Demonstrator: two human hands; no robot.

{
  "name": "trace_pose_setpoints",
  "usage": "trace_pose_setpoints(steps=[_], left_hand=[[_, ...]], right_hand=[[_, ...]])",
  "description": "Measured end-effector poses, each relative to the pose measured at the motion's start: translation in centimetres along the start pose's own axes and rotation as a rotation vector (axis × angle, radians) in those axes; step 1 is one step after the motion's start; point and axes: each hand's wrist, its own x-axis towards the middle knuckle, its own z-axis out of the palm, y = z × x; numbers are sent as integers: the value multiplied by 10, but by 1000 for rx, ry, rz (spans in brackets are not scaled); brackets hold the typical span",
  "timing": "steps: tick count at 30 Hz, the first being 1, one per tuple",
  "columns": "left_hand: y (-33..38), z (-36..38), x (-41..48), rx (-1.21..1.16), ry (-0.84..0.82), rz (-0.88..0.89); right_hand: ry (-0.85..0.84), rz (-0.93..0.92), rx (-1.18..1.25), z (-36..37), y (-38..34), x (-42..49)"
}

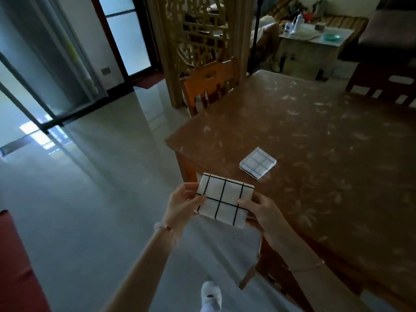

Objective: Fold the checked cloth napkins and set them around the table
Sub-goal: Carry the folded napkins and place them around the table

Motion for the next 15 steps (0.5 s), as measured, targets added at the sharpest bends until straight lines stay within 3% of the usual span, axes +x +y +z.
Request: trace_pose_setpoints(steps=[5,11,15], left_hand=[[14,10,83,105,-32,14],[17,41,155,240,-231,0],[28,76,207,386,-403,93]], right_hand=[[152,64,123,-10,-13,56],[366,100,223,-27,-21,88],[517,155,317,-34,-24,113]])
